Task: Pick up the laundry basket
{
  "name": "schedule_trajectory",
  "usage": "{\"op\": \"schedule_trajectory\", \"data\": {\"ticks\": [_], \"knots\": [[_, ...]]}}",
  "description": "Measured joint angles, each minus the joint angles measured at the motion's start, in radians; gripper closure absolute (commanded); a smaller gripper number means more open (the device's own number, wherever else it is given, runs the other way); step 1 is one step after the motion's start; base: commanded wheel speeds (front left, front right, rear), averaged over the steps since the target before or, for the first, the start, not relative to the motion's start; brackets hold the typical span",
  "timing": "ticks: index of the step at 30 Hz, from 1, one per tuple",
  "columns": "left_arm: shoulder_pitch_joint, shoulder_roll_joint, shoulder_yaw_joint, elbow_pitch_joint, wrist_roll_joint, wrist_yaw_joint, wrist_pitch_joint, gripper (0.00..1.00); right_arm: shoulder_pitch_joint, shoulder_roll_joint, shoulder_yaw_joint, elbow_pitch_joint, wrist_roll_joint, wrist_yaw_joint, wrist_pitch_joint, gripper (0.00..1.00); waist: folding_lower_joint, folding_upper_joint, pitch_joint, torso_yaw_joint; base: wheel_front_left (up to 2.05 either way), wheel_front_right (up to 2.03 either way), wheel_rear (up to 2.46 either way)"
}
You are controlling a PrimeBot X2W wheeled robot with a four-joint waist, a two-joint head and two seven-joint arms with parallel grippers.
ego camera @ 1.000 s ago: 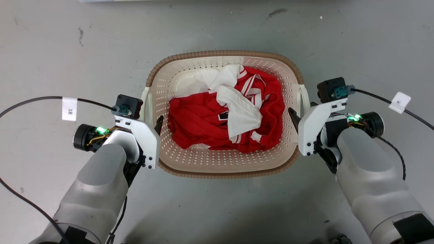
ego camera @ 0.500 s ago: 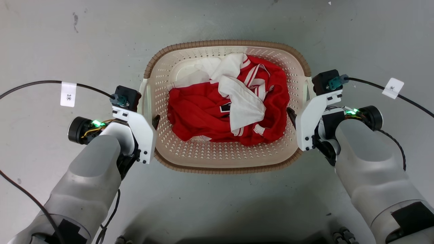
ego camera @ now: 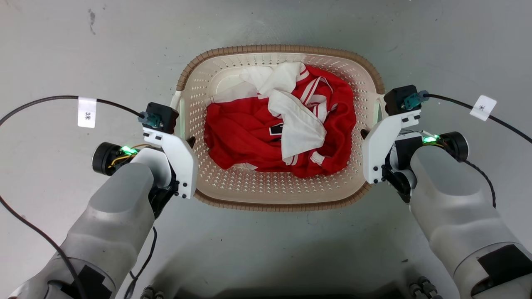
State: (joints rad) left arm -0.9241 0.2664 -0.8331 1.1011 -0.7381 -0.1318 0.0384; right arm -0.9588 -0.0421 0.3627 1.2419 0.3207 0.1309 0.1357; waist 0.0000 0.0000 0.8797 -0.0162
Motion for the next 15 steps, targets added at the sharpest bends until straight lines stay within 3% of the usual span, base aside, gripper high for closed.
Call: {"op": "schedule_trajectory", "data": {"ticks": [8, 15], "knots": [[0.018, 0.008, -0.061, -0.02, -0.077, 0.001, 0.026, 1.0, 0.001, -0.003, 0.049, 0.016, -0.006, 0.0, 0.017, 1.0, 0.0, 0.0, -0.039, 0.001, 0.0, 0.0, 0.0], [0.088, 0.036, -0.124, -0.068, -0.19, 0.001, 0.134, 1.0, 0.046, -0.001, 0.108, 0.021, 0.018, 0.0, 0.16, 1.0, 0.0, 0.0, -0.148, 0.002, 0.0, 0.0, 0.0]]}}
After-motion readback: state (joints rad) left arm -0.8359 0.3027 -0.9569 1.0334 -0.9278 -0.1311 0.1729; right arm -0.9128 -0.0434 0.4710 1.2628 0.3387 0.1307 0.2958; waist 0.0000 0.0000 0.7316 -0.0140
